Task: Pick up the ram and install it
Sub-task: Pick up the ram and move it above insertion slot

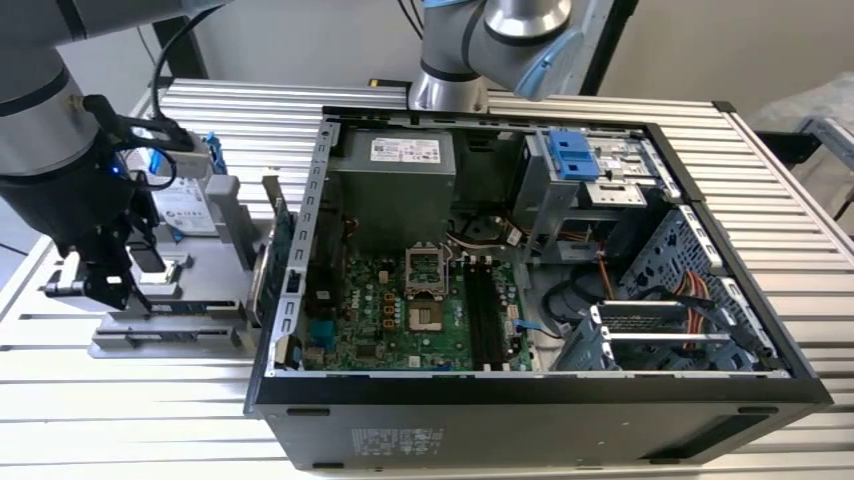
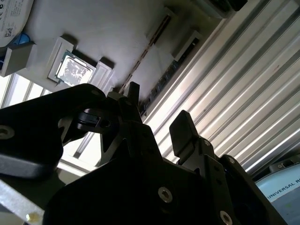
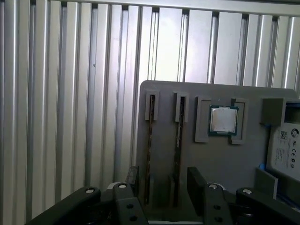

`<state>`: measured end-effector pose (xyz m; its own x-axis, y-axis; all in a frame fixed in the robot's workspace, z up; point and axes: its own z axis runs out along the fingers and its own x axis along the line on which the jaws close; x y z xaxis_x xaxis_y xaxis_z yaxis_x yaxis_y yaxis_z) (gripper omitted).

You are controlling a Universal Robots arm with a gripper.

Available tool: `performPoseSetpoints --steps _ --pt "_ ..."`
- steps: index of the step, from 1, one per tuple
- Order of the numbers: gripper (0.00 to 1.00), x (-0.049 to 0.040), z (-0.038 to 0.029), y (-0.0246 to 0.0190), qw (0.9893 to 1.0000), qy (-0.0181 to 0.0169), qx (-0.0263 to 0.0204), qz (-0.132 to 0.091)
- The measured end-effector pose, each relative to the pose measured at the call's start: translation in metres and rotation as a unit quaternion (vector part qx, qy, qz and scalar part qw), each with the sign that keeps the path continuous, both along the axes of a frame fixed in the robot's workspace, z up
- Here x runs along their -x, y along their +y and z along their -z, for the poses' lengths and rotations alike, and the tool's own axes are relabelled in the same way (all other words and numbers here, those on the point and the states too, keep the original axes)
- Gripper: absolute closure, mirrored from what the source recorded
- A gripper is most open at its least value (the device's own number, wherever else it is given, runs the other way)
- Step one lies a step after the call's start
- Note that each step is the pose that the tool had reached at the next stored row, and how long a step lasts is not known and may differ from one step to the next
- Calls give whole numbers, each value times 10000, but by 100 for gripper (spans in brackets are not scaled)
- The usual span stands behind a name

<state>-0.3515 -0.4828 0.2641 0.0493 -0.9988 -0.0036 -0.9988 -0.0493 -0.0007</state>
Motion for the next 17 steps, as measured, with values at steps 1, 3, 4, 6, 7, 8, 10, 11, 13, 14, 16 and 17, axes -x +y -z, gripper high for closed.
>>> performPoseSetpoints --steps 1,3,4,6,7,8,10,11,13,14,16,17 --pt "0 0 6 0 10000 1 1 0" --pt "0 0 18 -1 10000 1 3 -1" --pt "0 -1 25 -1 10000 1 5 -1" --pt "0 -1 37 -1 10000 1 9 -1" --pt "0 -1 44 -1 10000 1 10 -1" --pt "0 -1 50 -1 10000 1 12 -1" --pt "0 0 63 -1 10000 1 16 -1" --pt "0 0 70 -1 10000 1 17 -1" --pt "0 0 84 -1 10000 1 19 -1" --pt "0 -1 92 -1 10000 0 19 -1" --pt "0 0 107 -1 10000 1 19 -1" --pt "0 0 115 -1 10000 1 19 -1"
